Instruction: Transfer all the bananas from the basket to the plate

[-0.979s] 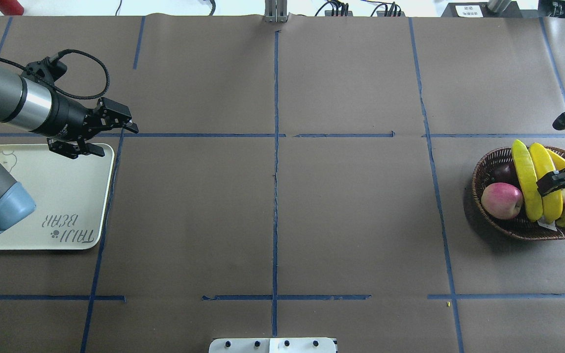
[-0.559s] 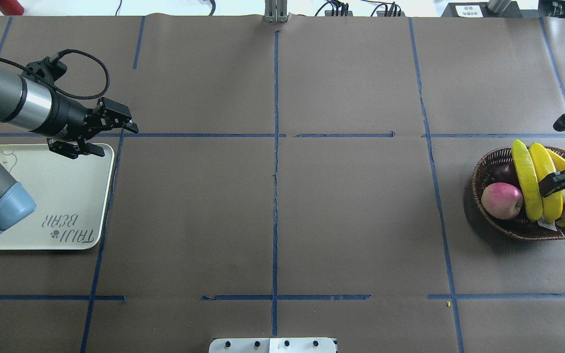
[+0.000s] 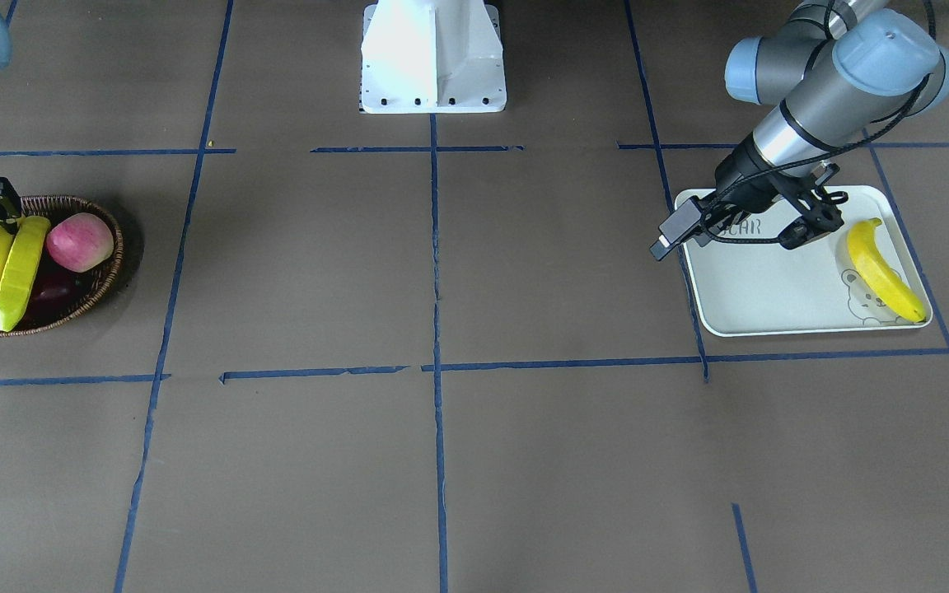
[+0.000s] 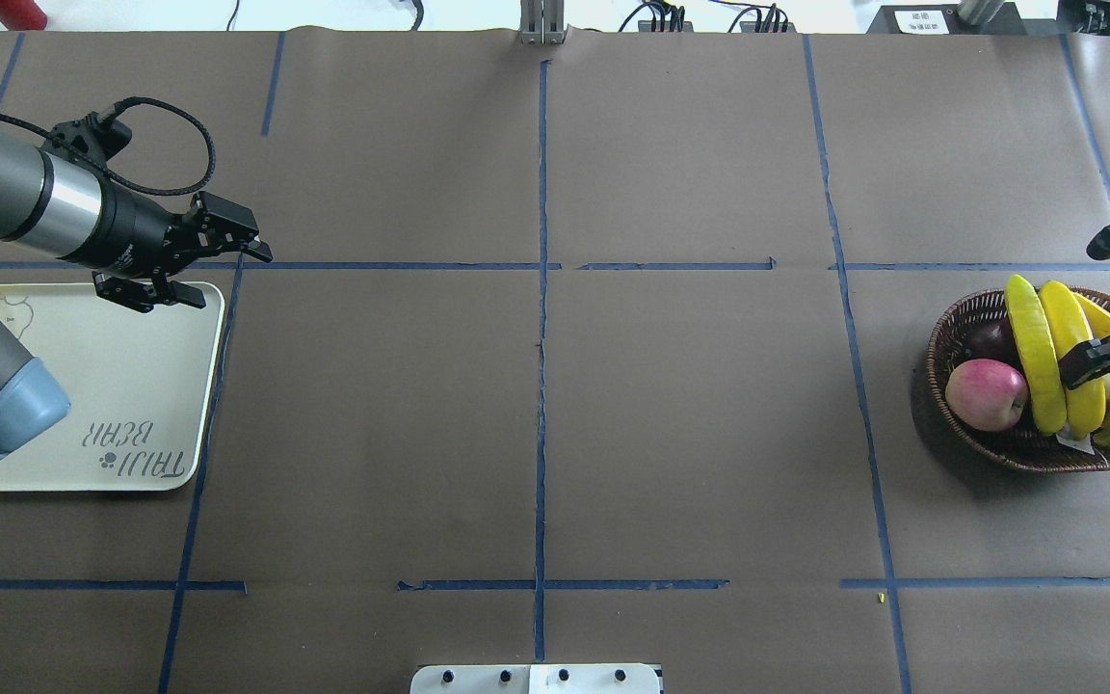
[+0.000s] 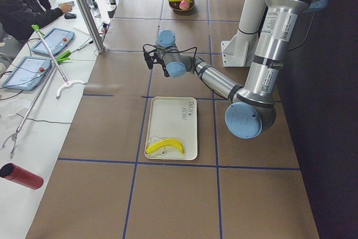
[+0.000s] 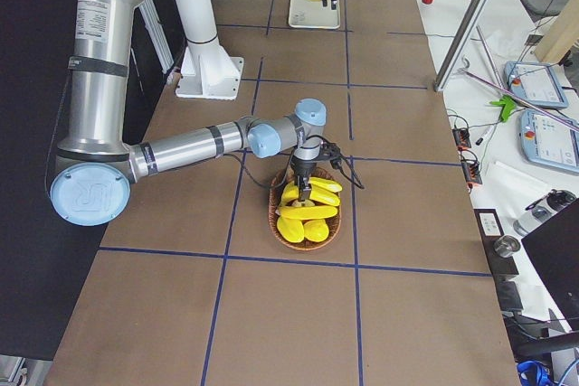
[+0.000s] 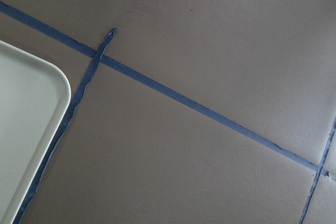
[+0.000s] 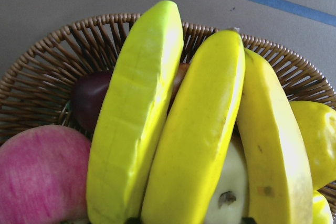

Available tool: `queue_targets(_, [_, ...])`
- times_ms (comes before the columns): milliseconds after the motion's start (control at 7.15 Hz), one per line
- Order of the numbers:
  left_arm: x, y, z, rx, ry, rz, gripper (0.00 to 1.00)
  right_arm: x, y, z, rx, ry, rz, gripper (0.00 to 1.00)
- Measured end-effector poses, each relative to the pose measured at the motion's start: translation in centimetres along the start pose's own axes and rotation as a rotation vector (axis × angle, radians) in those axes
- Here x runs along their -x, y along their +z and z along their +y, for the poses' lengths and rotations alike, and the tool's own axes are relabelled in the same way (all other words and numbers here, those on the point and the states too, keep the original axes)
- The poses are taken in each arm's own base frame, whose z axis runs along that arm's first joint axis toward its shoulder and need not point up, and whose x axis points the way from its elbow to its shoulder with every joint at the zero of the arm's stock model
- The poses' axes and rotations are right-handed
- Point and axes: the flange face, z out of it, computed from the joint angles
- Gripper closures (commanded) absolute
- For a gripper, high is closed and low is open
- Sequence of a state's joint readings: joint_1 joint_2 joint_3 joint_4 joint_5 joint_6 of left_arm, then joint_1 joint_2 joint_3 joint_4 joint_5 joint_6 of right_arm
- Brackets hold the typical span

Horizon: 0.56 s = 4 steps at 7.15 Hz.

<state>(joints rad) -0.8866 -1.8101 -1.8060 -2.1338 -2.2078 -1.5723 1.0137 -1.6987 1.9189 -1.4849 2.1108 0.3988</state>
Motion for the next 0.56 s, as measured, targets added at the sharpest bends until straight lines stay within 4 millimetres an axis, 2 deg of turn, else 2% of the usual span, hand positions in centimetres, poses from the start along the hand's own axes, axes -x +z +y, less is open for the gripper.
queue_targets(140, [0.01,0.03,0.01,0.000,0.000,0.000,0.01,-0.05,0.11,-0.03,0.002,0.001,0.001,0.30])
queue_targets(419, [0.00,0.10,0.08,0.002,0.000,-0.001,0.01,-0.26,0.46,-0.04,0.007,0.004,0.006,0.77])
queue_targets(559, [0.00,0.12,0.10,0.002,0.000,-0.001,0.01,-0.22,0.43,-0.11,0.006,0.004,0.007,0.86])
